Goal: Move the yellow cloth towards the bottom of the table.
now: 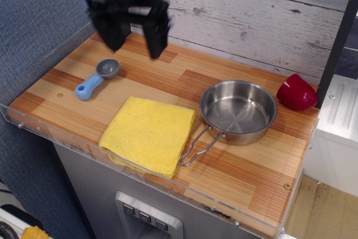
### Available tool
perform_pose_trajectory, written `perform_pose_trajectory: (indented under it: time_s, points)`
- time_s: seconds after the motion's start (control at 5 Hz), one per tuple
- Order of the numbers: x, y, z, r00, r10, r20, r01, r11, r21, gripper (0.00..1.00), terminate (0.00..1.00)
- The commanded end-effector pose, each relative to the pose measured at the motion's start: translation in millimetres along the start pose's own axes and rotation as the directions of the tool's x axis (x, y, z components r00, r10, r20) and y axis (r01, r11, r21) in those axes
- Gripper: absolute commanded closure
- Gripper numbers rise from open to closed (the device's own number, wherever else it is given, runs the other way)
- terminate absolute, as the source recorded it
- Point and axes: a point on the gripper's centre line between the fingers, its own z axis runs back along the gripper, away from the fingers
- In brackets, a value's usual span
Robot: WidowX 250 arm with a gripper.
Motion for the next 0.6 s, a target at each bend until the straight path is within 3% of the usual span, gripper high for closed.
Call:
perform_pose_trajectory:
  time_s: [0.0, 0.2, 0.4]
  points:
    - [27.4, -3.7, -1.8, 0.999, -0.034, 0.000, 0.033, 0.998, 0.044, 0.00, 0.00]
    - [27.4, -3.7, -1.8, 0.999, -0.034, 0.000, 0.033, 0.998, 0.044, 0.00, 0.00]
    - [27.4, -3.7, -1.8, 0.999, -0.034, 0.000, 0.033, 0.998, 0.044, 0.00, 1.00]
